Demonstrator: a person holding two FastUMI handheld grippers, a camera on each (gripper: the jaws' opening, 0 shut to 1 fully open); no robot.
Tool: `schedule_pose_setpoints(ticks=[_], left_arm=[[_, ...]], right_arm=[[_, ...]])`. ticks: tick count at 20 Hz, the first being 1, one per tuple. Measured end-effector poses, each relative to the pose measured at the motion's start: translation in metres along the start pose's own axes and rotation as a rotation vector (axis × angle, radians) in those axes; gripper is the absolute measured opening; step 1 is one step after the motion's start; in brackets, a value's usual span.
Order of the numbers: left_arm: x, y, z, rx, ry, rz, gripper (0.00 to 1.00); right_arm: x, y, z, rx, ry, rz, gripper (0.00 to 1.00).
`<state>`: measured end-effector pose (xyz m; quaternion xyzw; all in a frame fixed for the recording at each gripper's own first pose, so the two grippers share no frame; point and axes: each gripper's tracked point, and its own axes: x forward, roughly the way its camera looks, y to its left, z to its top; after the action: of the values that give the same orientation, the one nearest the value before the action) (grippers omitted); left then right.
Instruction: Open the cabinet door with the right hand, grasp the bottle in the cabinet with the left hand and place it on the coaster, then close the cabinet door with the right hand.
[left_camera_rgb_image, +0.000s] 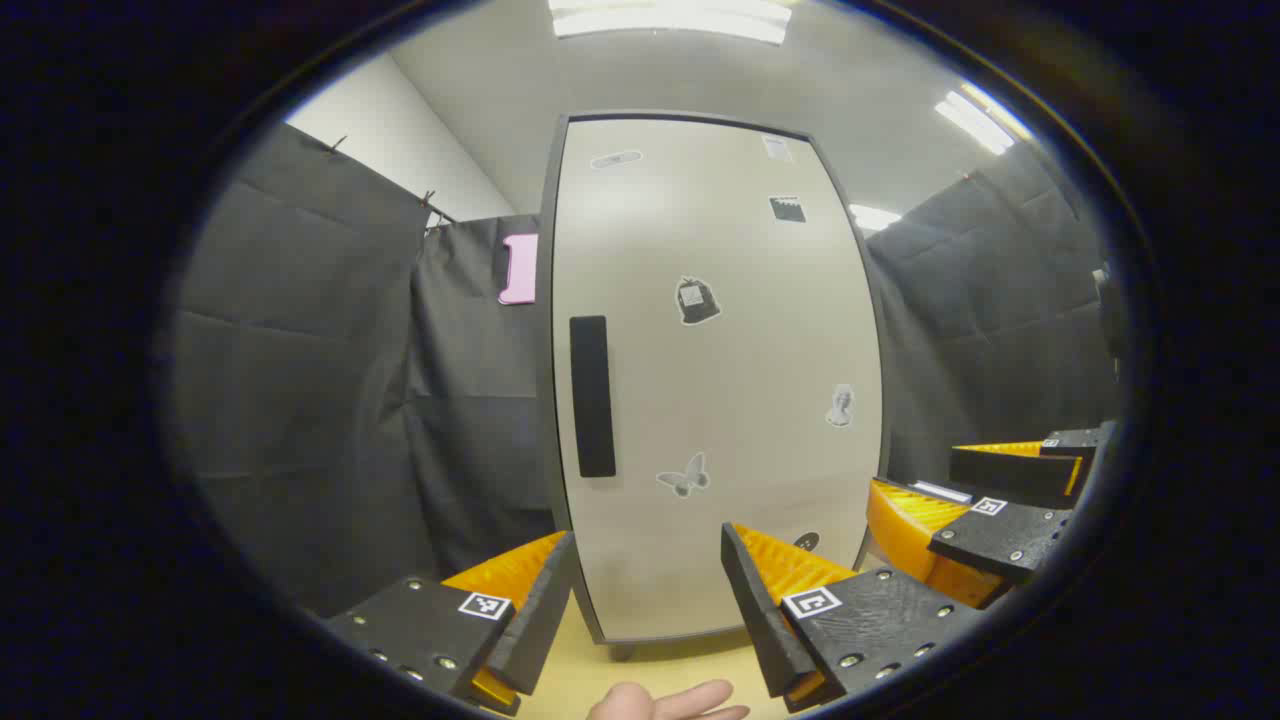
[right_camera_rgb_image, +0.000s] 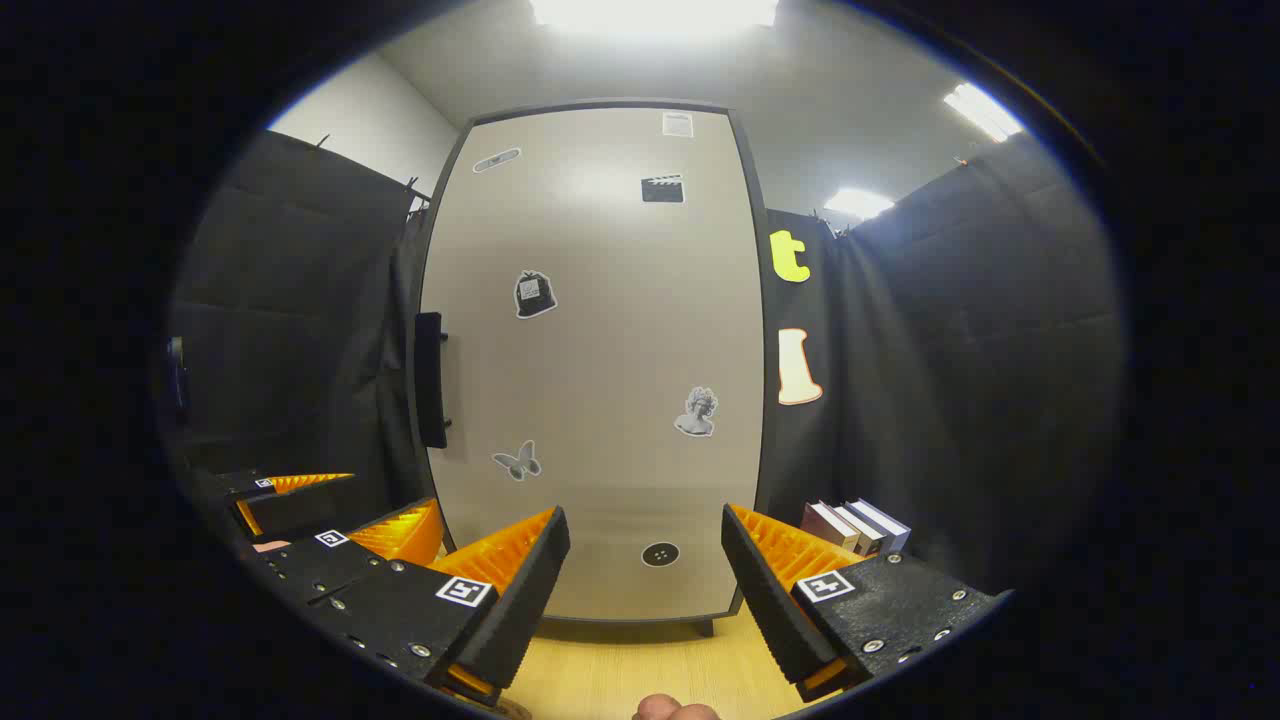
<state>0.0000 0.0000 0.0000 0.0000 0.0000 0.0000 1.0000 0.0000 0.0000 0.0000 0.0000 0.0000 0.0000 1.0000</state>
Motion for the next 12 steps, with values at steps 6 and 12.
schedule_pose_setpoints(ticks=[6, 12], left_arm=[[-0.0031, -0.0008, 0.0038, -0.004, -0.03, 0.003, 0.82], [-0.0068, -0.0014, 0.0033, -0.016, -0.044, 0.018, 0.83]], right_arm=[[-0.0068, -0.003, 0.0053, -0.006, -0.015, 0.0, 0.95], [-0.0102, -0.0055, 0.0058, -0.001, -0.016, 0.004, 0.95]])
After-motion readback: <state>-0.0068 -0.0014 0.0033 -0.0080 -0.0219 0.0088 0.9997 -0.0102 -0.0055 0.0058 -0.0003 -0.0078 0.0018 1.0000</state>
